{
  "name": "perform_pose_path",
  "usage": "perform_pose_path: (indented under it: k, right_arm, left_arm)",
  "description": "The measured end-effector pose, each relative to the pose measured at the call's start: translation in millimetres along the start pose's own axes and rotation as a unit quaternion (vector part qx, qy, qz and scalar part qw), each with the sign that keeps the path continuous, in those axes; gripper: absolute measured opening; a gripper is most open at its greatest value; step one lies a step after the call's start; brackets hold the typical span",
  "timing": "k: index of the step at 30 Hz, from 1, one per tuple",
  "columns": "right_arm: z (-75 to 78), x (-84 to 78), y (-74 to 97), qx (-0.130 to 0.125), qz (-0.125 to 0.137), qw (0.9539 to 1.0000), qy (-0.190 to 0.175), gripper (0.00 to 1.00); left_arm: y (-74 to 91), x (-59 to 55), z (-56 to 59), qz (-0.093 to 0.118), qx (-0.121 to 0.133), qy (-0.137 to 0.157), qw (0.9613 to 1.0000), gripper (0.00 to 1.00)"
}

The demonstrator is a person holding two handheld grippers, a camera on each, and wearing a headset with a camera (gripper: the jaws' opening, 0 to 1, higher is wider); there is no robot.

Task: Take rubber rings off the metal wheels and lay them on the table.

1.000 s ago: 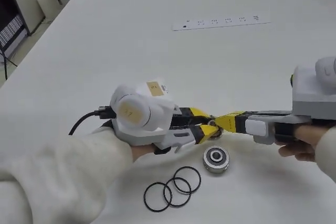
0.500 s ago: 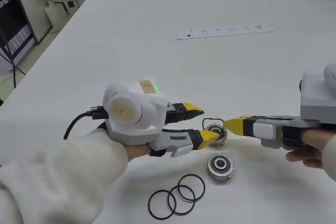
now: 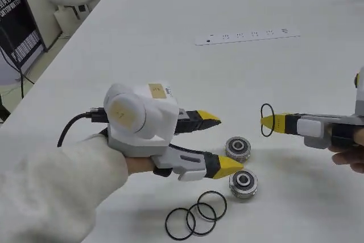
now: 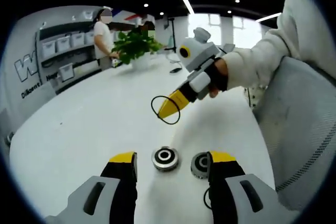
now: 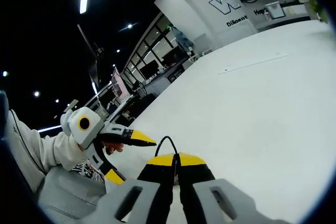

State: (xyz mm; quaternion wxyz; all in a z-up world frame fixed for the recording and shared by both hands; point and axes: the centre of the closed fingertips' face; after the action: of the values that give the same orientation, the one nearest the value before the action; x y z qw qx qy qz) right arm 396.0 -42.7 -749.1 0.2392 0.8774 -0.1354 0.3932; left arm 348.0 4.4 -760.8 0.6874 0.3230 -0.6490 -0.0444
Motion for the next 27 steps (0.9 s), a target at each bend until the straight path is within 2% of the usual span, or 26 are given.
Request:
perform_pose_path:
  k: [5, 11, 14, 21, 27]
  right_arm:
    - [-11.8, 2.4, 7.5, 0.010, -0.009, 0.9997, 0.022, 0.00]
    - [-31.8, -3.0, 13.5, 0.031, -0.038, 0.9975, 0.052, 0.00]
    - [-41.7, -4.5, 15.1, 0.043, -0.049, 0.9953, 0.071, 0.00]
    - [-61.7, -3.0, 15.6, 0.077, -0.057, 0.9911, 0.092, 0.00]
    - [-73.7, -9.7, 13.6, 0.096, -0.085, 0.9837, 0.126, 0.00]
  left_arm:
    - [13.1, -5.8, 7.0, -0.008, -0.009, -0.011, 0.9999, 0.65]
    - [25.1, -12.6, 16.6, -0.019, -0.019, -0.041, 0.9988, 0.70]
    - [29.4, -15.8, 20.2, -0.022, -0.020, -0.058, 0.9979, 0.75]
    - [40.0, -21.5, 23.6, -0.023, -0.018, -0.060, 0.9978, 0.82]
    - [47.9, -26.0, 29.7, -0.022, -0.018, -0.061, 0.9978, 0.87]
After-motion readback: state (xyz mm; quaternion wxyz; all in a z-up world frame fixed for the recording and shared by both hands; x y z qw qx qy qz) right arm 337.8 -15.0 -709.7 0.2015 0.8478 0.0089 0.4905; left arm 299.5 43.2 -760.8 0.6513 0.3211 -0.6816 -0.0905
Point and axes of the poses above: the centre of the closed fingertips' face, and the gripper's own axes: y roughly backward along the fingers, z roughly to its right, x roughly out of its top, and after that the axes turned 1 degree about -z, right-handed
